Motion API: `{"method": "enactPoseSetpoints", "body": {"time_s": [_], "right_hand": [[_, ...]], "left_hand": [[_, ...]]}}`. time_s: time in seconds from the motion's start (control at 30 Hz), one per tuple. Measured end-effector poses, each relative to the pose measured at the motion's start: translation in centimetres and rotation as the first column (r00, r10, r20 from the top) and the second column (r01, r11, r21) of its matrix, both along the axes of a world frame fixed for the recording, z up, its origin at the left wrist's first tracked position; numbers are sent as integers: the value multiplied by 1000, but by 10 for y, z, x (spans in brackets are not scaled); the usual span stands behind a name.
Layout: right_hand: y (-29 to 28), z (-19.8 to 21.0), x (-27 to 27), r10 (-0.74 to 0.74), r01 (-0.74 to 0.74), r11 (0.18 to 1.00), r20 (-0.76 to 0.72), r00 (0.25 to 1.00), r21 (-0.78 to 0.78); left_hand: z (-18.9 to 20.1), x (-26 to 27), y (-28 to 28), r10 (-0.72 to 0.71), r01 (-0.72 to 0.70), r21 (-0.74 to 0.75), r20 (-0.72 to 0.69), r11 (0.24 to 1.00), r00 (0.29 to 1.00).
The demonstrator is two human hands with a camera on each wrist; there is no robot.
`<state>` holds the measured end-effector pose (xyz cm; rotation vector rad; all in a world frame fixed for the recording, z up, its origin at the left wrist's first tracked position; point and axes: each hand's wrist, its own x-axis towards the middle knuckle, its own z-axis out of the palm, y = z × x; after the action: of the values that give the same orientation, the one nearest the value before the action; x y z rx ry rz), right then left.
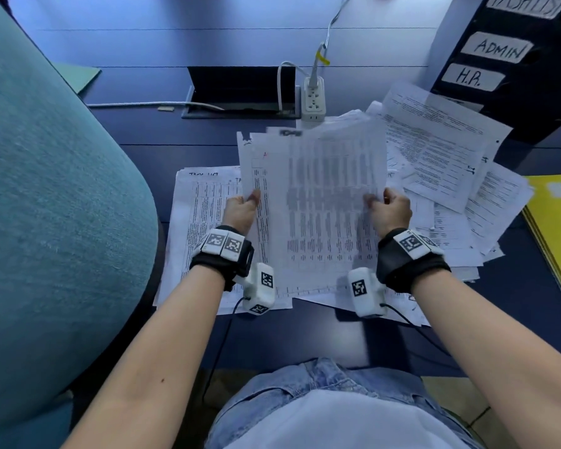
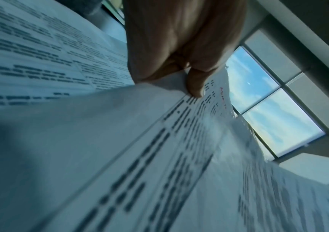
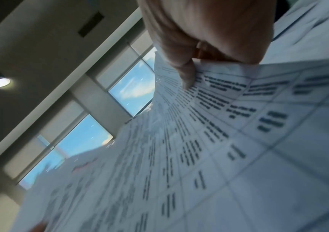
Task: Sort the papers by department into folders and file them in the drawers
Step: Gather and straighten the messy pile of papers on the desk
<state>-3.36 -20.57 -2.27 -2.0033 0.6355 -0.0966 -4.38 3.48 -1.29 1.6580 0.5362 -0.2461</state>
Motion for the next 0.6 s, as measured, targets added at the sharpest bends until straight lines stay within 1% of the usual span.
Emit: {"method": "enactPoseSetpoints", "body": {"time_s": [0.07,0.1,0.13,0.2,0.27,0.33,0.4,0.47,0.53,0.57,0.6], "right_hand": [[-16,-4,0,-63,63,998,0,998,-10],[-24,-5,0,-74,75,996,-3,997,46],[-31,-5,0,-76,76,988,-1,997,133],[-40,-5,-2,-76,70,945,6,997,321],[-39,-5,-4,-19,21,899,-11,1000,438],[-31,-3,-6,87,-59,859,-31,996,508],[-21,1,-8,195,-142,828,-41,980,542],[-13,7,-10,250,-195,820,-31,968,539],[-7,14,-10,246,-217,842,7,969,494],[-4,21,-9,223,-214,863,36,974,457],[-3,30,-8,198,-213,882,78,977,421]], "left_hand": [[-1,2,4,49,-49,17,-8,999,999],[-2,2,8,73,-72,42,-23,996,997],[-2,2,11,93,-91,68,-33,994,995],[-7,4,17,127,-124,93,-30,988,991],[-6,3,17,145,-143,87,-17,986,989],[-7,4,11,134,-134,81,-2,988,991],[-6,4,3,128,-129,48,16,991,992],[-3,4,-4,106,-107,26,24,994,994],[4,3,-8,91,-89,-30,78,996,993],[12,3,-10,99,-94,-47,134,994,986],[22,3,-11,90,-85,-31,198,996,976]]}}
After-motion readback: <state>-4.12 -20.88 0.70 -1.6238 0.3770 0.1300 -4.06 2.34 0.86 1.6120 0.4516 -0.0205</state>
